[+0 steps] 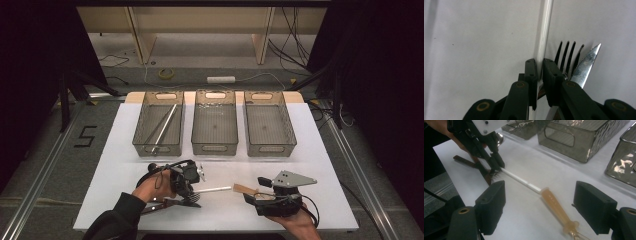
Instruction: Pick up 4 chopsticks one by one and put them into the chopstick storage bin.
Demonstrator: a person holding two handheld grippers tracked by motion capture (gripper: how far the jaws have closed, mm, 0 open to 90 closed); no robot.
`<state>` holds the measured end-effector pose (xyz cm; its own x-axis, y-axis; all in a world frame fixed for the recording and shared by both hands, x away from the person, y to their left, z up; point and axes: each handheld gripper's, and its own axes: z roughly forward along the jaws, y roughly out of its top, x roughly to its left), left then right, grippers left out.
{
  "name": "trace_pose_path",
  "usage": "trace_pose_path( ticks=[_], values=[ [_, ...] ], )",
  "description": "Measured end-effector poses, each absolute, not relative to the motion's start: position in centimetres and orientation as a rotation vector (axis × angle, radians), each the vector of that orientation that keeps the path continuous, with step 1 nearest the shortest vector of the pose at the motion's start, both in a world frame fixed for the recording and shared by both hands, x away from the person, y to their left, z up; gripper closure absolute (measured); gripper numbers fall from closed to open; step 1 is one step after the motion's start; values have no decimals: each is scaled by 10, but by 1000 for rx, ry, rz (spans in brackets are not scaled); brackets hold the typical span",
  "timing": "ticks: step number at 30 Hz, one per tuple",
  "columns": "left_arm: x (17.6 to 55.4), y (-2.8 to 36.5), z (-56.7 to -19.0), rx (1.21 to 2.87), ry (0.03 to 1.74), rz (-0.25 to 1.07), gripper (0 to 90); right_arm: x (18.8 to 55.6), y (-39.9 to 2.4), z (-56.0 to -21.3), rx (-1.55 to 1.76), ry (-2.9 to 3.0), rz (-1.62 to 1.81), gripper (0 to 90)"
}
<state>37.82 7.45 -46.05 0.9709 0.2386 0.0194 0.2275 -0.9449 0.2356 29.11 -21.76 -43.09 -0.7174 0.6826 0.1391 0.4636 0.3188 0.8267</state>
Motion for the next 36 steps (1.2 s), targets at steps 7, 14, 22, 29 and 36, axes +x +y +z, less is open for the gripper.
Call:
trace_pose_path(
  ticks=[7,14,22,29,36],
  values=[
    [379,75,-460,2891,301,59,834,291,-217,-431,1043,2351,1351,266],
    [378,75,-460,2883,295,73,839,291,-217,-431,1042,2348,1352,266],
    [382,79,-456,2864,388,129,842,291,-218,-430,1046,2344,1356,267],
    [384,82,-448,2825,443,163,843,291,-218,-430,1046,2343,1356,267],
    [390,94,-431,2742,510,202,842,291,-218,-430,1048,2344,1356,267]
  ],
)
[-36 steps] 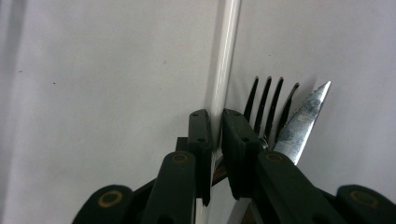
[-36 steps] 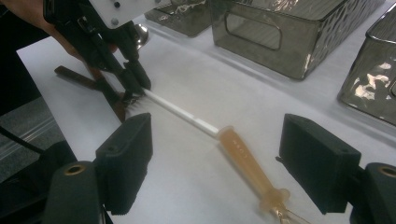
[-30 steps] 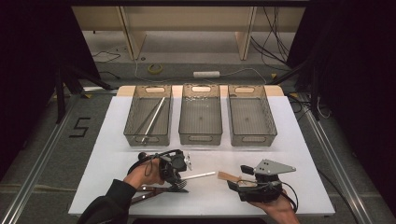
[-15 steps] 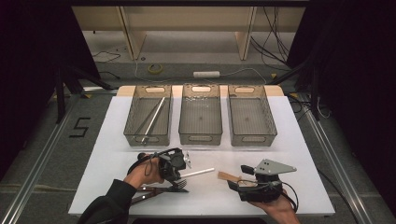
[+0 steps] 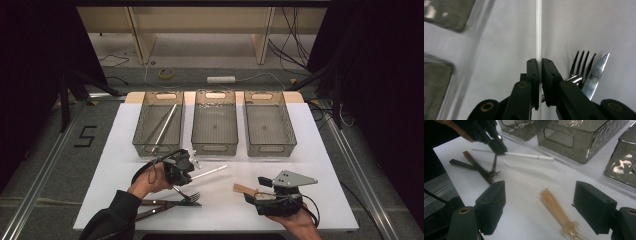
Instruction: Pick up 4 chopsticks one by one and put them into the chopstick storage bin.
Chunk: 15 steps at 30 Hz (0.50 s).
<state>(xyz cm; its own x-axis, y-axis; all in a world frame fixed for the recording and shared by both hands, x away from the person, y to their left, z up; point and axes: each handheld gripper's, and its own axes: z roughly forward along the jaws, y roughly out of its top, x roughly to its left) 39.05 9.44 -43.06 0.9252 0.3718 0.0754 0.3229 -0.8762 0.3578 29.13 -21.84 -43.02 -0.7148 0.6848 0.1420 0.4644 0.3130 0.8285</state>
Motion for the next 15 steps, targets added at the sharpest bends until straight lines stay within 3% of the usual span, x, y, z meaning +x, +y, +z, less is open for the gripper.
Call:
trace_pose_path(
  ticks=[15],
  values=[
    [404,129,-390,2518,684,281,842,292,-219,-431,1059,2336,1363,267]
  ],
)
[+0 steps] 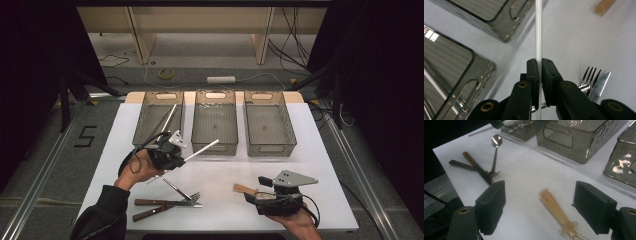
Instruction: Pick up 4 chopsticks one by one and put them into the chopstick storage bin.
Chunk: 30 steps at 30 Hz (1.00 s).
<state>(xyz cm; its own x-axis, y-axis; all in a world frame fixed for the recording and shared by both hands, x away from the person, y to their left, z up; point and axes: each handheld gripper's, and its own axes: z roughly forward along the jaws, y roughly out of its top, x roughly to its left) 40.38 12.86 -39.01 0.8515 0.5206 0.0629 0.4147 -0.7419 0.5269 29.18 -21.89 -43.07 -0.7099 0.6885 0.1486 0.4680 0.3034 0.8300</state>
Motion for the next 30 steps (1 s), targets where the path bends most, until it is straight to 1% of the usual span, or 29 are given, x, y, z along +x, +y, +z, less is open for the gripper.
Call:
trace_pose_path(
  ticks=[5,17,26,30],
  values=[
    [413,141,-382,2464,742,317,842,292,-219,-431,1060,2335,1359,267],
    [449,169,-370,2337,911,383,842,292,-220,-431,1069,2337,1362,267],
    [465,180,-362,2299,970,408,842,292,-220,-431,1070,2336,1365,267],
    [474,183,-357,2281,993,440,842,292,-220,-431,1069,2337,1364,267]
  ],
)
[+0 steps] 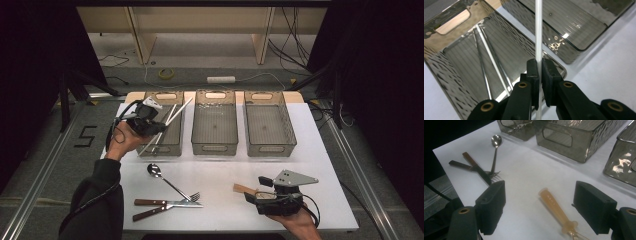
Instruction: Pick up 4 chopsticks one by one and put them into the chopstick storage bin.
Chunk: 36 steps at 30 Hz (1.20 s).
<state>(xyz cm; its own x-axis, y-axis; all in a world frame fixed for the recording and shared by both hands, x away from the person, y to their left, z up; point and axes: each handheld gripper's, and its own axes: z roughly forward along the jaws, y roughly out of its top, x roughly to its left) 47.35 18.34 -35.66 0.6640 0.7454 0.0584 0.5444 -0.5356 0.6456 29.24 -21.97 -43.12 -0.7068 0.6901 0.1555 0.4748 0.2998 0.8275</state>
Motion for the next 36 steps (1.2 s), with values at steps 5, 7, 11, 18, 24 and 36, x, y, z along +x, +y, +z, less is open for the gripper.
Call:
trace_pose_path(
  ticks=[5,7,11,18,24,36],
  values=[
    [485,186,-353,2269,1024,476,841,293,-220,-431,1070,2337,1367,267],
    [490,187,-354,2267,1039,487,841,292,-220,-431,1068,2338,1368,267],
    [499,188,-356,2261,1064,507,841,292,-220,-431,1070,2338,1369,267],
    [514,193,-359,2223,1122,541,842,293,-219,-432,1067,2344,1368,267],
    [522,198,-365,2182,1165,567,841,293,-220,-432,1067,2343,1369,267],
    [526,201,-384,2133,1207,577,841,293,-220,-432,1066,2344,1369,267]
  ],
)
